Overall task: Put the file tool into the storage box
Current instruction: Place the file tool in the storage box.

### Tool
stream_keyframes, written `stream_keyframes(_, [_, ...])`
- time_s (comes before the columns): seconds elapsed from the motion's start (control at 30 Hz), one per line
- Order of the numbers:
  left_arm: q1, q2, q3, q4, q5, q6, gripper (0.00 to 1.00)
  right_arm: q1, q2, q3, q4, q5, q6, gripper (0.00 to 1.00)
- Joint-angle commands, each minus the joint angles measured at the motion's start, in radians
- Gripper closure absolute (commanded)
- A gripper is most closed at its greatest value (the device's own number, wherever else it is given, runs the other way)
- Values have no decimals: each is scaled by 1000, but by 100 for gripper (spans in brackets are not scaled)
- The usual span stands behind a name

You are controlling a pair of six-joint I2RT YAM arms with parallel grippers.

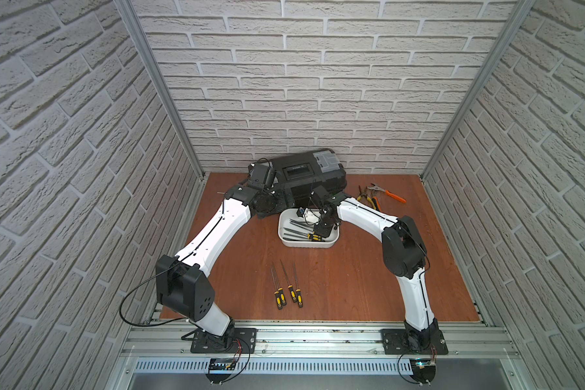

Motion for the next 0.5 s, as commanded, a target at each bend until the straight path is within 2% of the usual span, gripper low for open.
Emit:
stream_keyframes(0.0, [-16, 17, 35, 0, -3, -1, 2, -4, 10, -4, 47, 52, 54, 76])
stream_keyframes(0.1, [-34, 25, 47, -6, -8, 1, 2, -3, 8, 5, 55, 126, 77, 67])
stream_keyframes(0.27, [-45, 24, 38, -7, -26, -8, 2, -13, -19, 1, 97, 237, 94, 66])
stream_keyframes(0.47, [-47, 1, 14, -8, -48, -7, 2, -36, -54, -2, 99, 159, 155, 67])
